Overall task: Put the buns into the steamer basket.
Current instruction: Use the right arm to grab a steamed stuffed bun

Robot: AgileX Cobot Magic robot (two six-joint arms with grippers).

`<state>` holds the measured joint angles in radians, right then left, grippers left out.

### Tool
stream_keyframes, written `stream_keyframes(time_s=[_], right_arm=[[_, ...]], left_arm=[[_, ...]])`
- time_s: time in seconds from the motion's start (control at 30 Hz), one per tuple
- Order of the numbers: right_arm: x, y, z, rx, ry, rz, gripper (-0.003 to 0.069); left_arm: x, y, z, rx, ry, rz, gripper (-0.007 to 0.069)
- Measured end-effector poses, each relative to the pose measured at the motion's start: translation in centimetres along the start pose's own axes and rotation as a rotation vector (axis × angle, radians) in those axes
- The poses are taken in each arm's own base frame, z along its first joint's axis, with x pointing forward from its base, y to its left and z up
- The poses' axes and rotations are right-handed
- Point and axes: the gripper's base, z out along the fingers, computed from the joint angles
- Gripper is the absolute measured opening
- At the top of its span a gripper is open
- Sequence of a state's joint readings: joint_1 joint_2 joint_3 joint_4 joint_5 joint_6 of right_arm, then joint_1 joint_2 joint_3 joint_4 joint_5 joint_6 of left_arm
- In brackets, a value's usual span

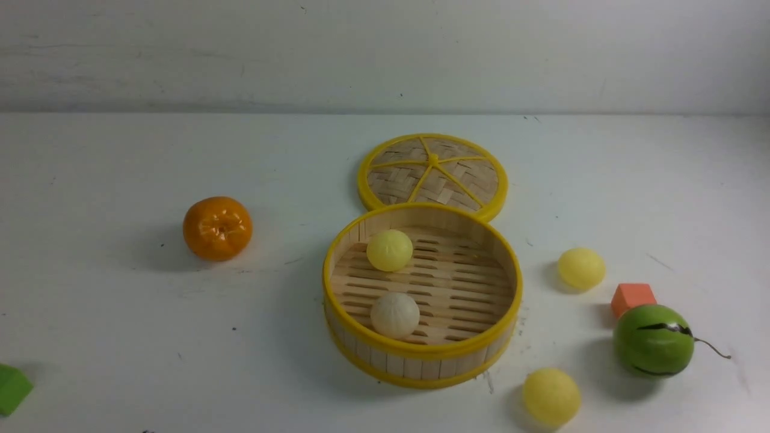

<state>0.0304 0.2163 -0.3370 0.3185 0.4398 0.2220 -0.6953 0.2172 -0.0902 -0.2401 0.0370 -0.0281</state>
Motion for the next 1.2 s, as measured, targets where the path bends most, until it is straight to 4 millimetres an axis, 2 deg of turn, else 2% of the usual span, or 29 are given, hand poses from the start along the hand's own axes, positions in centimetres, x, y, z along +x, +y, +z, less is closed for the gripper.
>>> stream_keyframes(time_s=[0.07, 0.1, 0.13, 0.23, 0.3, 0.33, 0.37, 0.4, 0.43, 0.47, 0.5, 0.53, 0.6, 0.63, 0.7, 0.8, 0.97, 1.2], right_arm=[[-2.2, 1.6, 1.0, 0.052, 0.223, -0.125, 0.0241], [-3.3, 2.2, 2.4, 0.08, 0.387, -0.188, 0.0241], [-3.9, 2.6, 2.8, 0.083, 0.468, -0.225, 0.0241], [-4.5, 3.2, 6.8, 0.096, 0.782, -0.26, 0.0241], [-3.9, 3.8, 9.8, 0.079, 0.925, -0.282, 0.0232], [-3.6, 3.9, 10.3, 0.075, 0.953, -0.286, 0.0228], [-2.4, 4.6, 12.6, 0.051, 1.045, -0.318, 0.0207], [-1.4, 5.2, 13.9, 0.037, 1.095, -0.346, 0.0188], [-1.5, 5.2, 13.9, 0.036, 1.089, -0.349, 0.0185], [0.5, 6.3, 16.1, 0.018, 1.163, -0.399, 0.0153], [1.4, 7.0, 17.2, 0.009, 1.188, -0.425, 0.0143], [1.5, 7.2, 17.5, 0.005, 1.183, -0.432, 0.0142], [3.8, 8.6, 20.2, -0.001, 1.212, -0.495, 0.0139], [3.8, 8.7, 20.5, -0.002, 1.203, -0.501, 0.0139], [4.9, 9.2, 22.3, 0.013, 1.201, -0.523, 0.0161], [5.3, 9.1, 23.3, 0.03, 1.188, -0.53, 0.0204], [5.4, 8.7, 23.7, 0.065, 1.177, -0.545, 0.028], [6.2, 8.1, 24.5, 0.107, 1.166, -0.556, 0.0292]], left_arm=[[0.1, 0.0, 0.0, 0.0, 0.006, 0.0, -0.0013], [0.1, 0.0, 0.0, 0.0, 0.007, 0.0, -0.0013], [0.1, 0.0, 0.0, 0.0, 0.008, 0.0, -0.0013], [0.1, 0.0, 0.0, 0.0, 0.01, 0.0, -0.0013], [0.1, 0.0, 0.0, -0.001, 0.013, 0.0, -0.0013], [0.1, 0.0, 0.0, -0.001, 0.013, 0.0, -0.0013], [0.1, 0.0, 0.0, -0.001, 0.013, 0.0, -0.0013], [0.1, 0.0, 0.0, -0.001, 0.013, 0.0, -0.0013], [0.1, 0.0, 0.0, -0.001, 0.013, 0.0, -0.0013], [0.1, 0.0, 0.0, -0.001, 0.014, 0.0, -0.0013], [0.1, 0.0, 0.0, -0.001, 0.014, 0.0, -0.0013], [0.1, 0.0, 0.0, -0.001, 0.014, 0.0, -0.0013], [0.2, 0.0, 0.0, -0.001, 0.015, 0.0, -0.0013], [0.2, 0.0, 0.0, -0.001, 0.015, 0.0, -0.0013], [0.2, 0.0, 0.0, -0.001, 0.015, 0.0, -0.0013], [0.2, 0.0, 0.0, -0.001, 0.016, 0.0, -0.0013], [0.2, 0.0, 0.0, -0.001, 0.017, 0.0, -0.0013], [0.2, 0.0, 0.0, -0.001, 0.02, 0.0, -0.0013]])
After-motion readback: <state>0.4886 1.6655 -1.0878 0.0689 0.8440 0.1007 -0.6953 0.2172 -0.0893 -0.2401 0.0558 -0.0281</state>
